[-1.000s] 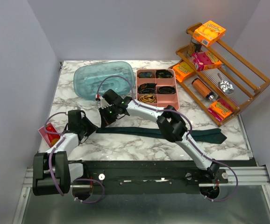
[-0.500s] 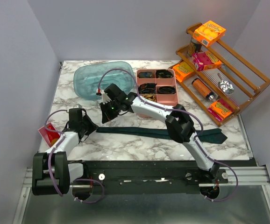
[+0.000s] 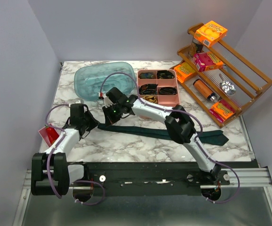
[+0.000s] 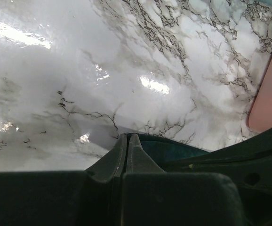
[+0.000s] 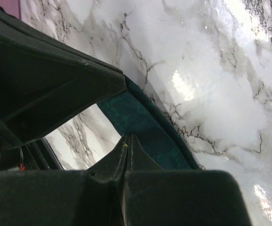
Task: Roll the ties
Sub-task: Roll the tie at the center of the board.
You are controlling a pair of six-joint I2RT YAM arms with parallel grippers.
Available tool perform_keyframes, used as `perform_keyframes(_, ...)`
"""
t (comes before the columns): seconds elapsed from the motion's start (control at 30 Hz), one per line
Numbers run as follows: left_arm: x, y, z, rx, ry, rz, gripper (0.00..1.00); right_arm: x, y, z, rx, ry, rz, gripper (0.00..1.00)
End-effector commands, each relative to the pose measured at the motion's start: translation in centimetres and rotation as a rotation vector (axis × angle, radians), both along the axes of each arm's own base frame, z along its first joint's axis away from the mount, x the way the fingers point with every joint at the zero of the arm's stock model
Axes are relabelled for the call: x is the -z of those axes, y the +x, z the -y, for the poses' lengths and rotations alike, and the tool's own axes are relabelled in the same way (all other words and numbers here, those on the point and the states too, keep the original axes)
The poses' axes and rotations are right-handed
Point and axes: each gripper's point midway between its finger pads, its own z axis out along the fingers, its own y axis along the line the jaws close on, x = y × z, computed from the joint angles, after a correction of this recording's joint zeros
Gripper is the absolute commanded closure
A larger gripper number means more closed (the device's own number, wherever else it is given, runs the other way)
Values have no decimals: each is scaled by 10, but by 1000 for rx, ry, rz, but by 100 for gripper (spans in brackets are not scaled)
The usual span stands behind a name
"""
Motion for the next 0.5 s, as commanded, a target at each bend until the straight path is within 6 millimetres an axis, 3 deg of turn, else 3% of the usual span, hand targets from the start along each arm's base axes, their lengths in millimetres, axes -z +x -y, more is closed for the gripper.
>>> perform_keyframes(0.0, -10, 0, 9, 34, 20, 13, 100, 13, 6, -7, 11, -14, 8, 94)
perform_keyframes(0.47, -34, 5, 25, 64, -18, 72, 100, 43, 7, -6, 42, -75, -25, 94)
